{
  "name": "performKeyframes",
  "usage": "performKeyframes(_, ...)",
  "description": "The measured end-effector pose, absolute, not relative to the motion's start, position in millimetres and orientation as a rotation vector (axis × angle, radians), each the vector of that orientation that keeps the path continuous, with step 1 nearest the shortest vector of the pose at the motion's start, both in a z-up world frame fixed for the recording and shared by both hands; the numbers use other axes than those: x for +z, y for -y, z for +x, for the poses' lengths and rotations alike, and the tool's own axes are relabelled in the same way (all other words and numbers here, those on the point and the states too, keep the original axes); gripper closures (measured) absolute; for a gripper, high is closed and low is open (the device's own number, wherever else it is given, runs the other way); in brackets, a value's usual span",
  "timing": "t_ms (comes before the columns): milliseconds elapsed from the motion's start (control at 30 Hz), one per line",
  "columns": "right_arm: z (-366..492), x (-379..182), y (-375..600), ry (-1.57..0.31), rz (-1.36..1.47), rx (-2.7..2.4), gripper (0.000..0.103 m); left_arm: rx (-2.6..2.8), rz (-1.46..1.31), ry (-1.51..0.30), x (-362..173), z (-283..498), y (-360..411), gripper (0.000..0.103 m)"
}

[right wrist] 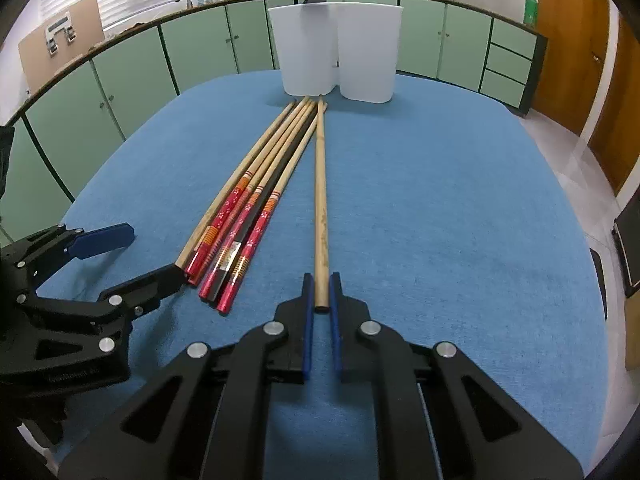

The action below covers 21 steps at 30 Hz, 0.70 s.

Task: Organize utensils
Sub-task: 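Grasp another wooden chopstick at its end with the left tool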

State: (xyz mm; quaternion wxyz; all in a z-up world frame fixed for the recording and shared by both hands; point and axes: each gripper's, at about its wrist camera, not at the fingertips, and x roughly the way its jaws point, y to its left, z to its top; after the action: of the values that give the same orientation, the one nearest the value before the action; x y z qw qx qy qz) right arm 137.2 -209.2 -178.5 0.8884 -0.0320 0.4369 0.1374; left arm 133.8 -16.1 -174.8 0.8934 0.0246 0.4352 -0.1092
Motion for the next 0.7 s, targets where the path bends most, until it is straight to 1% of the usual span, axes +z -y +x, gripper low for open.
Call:
performKeyframes(267,137,-179,208,-0.908,-0.062,0.276,0.096,-0.186,0.039,-0.902,-175,134,2,0.028)
performKeyframes(600,141,-180,211,-0.91,-0.038,0.286,0.095,-0.166,0.073,-0.913,-177,139,11,0.028)
performKeyframes(633,141,-180,210,-0.91,-0.038,0.286,0.095,-0.164,0.077,-0.911,-177,139,12,0.028)
performKeyframes(700,141,-180,210,-0.91,-0.038,0.286,0.095,-0.166,0.079,-0.906,-176,138,13,0.037)
